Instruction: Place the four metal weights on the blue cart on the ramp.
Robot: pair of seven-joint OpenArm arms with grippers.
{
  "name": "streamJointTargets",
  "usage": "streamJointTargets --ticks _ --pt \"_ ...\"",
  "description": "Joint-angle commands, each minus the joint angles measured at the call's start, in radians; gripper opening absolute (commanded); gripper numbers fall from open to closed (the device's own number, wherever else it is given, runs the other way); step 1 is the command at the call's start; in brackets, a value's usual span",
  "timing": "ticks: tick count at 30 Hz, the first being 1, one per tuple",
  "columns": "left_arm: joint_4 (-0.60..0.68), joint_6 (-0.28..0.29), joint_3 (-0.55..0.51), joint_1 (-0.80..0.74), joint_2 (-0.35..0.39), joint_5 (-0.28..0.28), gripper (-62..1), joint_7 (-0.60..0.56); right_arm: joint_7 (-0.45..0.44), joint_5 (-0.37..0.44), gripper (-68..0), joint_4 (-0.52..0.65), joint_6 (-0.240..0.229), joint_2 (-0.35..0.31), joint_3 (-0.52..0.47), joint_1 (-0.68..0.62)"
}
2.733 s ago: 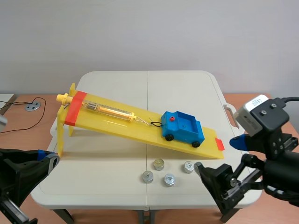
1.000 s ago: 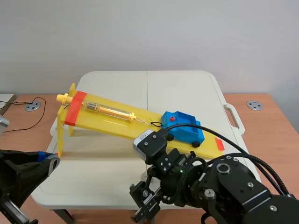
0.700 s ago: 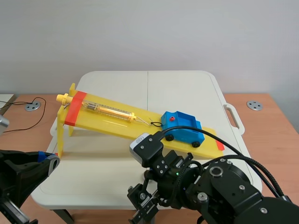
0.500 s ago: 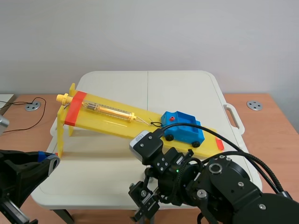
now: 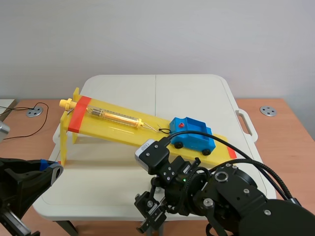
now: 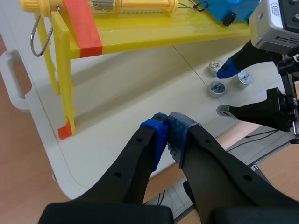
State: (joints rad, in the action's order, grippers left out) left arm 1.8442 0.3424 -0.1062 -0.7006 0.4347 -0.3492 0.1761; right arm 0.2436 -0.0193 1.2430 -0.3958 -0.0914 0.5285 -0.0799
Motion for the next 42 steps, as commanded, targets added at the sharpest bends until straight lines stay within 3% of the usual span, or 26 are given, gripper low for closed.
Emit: streamJointTargets --ticks 1,12,16,25,31,40,42 --pt "0.071 0.028 -0.017 0.006 -0.005 -0.074 -58.2 -0.088 -0.144 0.019 -28.2 0.029 0.037 0.025 0.010 0.106" --pt "0.071 0.028 -0.017 0.006 -0.005 -0.074 -58.2 -0.088 -0.146 0.019 -28.5 -0.007 0.037 0.050 0.010 0.111" --pt "0.071 0.028 -0.017 0.006 -0.005 -0.074 -58.2 -0.088 -0.146 0.019 -32.3 -0.007 0.037 0.050 0.010 0.111" --pt "0.071 0.028 -0.017 0.006 -0.005 -0.074 -58.2 -0.088 -0.135 0.019 -43.3 -0.008 0.038 0.050 0.010 0.111" --pt "0.071 0.028 -0.017 0.006 -0.005 -0.074 -58.2 -0.088 -0.130 0.019 -50.2 -0.030 0.064 0.050 0.010 0.111" --pt "0.071 0.028 -0.017 0.006 -0.005 -0.074 -58.2 -0.088 -0.103 0.019 -66.1 -0.046 0.090 0.050 0.010 0.111" --pt "0.071 0.028 -0.017 0.006 -0.005 -0.074 -58.2 -0.088 -0.104 0.019 -66.9 -0.046 0.090 0.050 0.010 0.111"
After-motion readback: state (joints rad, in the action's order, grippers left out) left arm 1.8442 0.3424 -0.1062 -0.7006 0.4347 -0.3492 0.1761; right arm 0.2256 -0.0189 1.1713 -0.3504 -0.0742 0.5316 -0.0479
